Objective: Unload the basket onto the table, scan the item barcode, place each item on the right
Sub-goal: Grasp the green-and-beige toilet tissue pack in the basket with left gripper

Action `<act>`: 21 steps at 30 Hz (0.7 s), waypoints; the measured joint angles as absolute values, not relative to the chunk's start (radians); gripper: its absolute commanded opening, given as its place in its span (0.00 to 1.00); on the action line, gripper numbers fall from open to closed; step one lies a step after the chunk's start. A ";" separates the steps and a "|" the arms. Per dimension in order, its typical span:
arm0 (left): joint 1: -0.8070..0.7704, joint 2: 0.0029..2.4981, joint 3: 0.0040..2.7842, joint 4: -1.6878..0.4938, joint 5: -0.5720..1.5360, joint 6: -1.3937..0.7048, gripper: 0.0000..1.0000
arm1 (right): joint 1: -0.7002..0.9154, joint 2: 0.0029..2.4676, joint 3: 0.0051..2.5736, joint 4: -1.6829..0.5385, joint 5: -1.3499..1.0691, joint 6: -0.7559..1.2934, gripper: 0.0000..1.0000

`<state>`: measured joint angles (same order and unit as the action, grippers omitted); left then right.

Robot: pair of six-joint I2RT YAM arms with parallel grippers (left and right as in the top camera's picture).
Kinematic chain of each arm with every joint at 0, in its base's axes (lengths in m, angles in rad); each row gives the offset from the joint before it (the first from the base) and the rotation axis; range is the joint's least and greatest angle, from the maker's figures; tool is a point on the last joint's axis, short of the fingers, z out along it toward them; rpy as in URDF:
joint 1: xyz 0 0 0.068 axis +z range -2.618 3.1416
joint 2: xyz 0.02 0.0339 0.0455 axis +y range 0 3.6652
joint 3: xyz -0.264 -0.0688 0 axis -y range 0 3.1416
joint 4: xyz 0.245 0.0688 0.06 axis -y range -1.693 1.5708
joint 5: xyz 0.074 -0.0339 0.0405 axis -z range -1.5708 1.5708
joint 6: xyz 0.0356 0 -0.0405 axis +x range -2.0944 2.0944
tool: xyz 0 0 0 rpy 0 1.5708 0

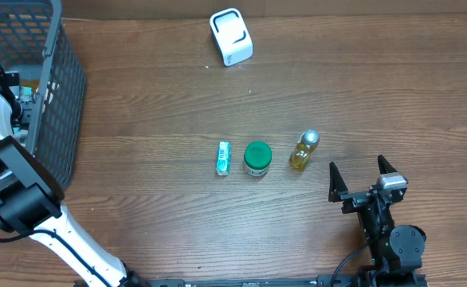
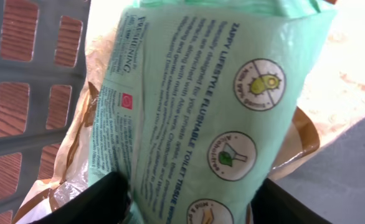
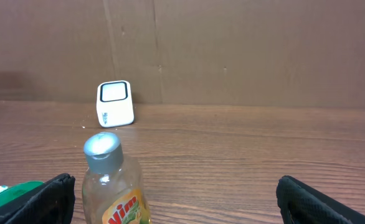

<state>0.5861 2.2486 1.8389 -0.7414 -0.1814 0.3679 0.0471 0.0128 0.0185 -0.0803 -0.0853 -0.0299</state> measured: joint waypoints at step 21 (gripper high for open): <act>0.587 2.191 1.813 -0.703 -0.048 0.210 0.04 | 0.047 0.013 0.019 -0.080 -0.085 -0.030 1.00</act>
